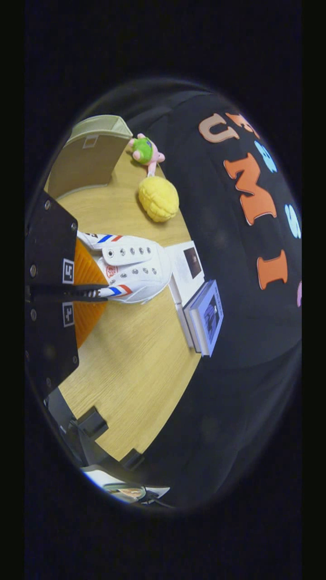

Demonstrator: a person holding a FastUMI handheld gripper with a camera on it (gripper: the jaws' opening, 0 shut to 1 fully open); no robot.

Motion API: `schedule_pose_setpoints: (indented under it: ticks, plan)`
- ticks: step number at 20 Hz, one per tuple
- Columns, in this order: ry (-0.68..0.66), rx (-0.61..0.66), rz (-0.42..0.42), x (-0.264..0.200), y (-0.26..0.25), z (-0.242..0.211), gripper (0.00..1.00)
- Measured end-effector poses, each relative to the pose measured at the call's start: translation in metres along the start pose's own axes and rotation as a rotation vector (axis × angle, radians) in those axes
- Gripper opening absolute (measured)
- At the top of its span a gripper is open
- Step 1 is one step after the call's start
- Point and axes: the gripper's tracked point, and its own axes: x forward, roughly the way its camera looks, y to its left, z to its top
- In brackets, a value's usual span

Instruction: Open the storage box then place both shoes into the box .Put the left shoe in first, then the right shoe, with the right side of both shoes facing outward in a uniform manner.

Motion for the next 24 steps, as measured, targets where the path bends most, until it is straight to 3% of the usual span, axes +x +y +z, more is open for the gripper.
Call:
schedule_pose_setpoints:
  ticks: [11,18,24]
  plan:
    - [-0.088,0.0,0.174,-0.086,0.167,0.013,0.0]
    - [-0.097,-0.077,0.245,-0.098,0.234,-0.006,0.0]
    - [-0.043,-0.138,0.255,-0.084,0.26,-0.048,0.0]
